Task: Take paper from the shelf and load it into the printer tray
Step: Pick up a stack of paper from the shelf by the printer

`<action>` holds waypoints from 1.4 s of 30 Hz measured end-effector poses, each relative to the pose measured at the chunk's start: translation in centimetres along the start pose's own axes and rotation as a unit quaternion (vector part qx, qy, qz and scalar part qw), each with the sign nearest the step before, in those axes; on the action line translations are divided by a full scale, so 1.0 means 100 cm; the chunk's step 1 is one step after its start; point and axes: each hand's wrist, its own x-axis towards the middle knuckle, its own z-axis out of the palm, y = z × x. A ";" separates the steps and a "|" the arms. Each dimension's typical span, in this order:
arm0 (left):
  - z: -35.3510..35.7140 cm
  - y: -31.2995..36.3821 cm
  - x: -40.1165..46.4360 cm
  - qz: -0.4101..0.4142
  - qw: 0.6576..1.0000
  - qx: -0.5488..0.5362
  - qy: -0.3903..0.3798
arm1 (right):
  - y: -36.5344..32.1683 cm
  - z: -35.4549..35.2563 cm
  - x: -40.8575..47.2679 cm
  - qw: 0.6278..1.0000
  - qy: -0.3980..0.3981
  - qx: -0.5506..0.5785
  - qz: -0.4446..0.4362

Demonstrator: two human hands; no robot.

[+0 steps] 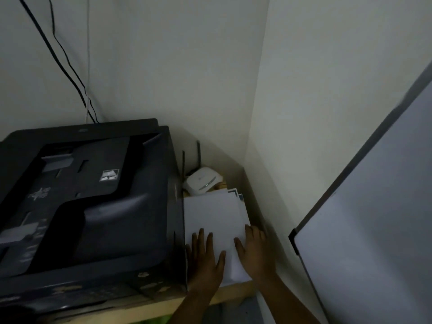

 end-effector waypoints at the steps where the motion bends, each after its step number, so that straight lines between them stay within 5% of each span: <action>1: 0.005 -0.004 0.004 -0.004 1.000 0.007 -0.003 | 0.003 0.006 0.000 1.000 0.010 0.006 0.003; 14: 0.020 -0.010 0.007 -0.001 0.998 0.042 0.052 | -0.001 0.024 0.000 0.992 0.103 0.067 0.025; 26: 0.017 -0.008 0.006 -0.004 0.998 0.058 0.039 | -0.023 0.022 0.015 0.980 0.062 0.133 0.137; 37: 0.021 -0.009 0.006 -0.004 0.998 0.048 0.050 | -0.026 0.016 0.018 0.977 0.093 0.150 0.116; 42: 0.023 -0.009 0.007 -0.006 0.997 0.049 0.058 | -0.032 0.008 0.024 0.951 0.066 0.273 0.128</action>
